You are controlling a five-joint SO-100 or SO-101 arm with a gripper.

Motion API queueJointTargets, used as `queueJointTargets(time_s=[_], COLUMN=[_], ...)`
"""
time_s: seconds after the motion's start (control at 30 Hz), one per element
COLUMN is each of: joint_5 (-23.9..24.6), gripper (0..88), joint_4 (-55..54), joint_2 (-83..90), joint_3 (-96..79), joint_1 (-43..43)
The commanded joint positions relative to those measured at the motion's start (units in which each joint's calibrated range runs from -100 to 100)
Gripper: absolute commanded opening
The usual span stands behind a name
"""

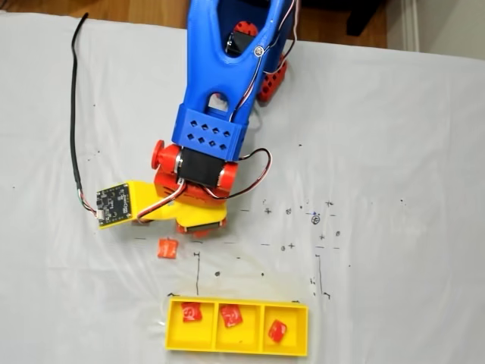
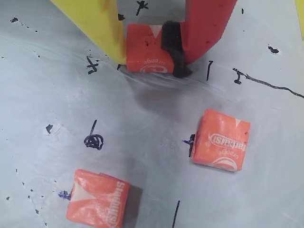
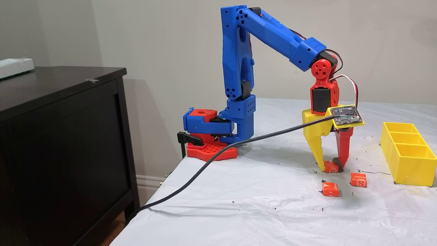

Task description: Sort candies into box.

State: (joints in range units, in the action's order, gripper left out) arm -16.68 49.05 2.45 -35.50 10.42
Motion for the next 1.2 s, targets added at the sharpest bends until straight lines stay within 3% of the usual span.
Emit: queueJointTargets(time_s=[0.0, 0.3, 0.53, 0.7, 1.17], joint_5=[0.83, 7.23, 14.90, 17.73, 19.15], gripper=[0.2, 0.2, 0.2, 0.2, 0.2], joint_4=[-1.36, 5.03, -3.65, -8.89, -20.35], joint_2=[6.71, 23.16, 32.07, 31.22, 11.03], joint_3=[2.14, 6.96, 4.23, 4.59, 14.88], joint_1=[0.00, -5.25, -13.59, -17.21, -18.48])
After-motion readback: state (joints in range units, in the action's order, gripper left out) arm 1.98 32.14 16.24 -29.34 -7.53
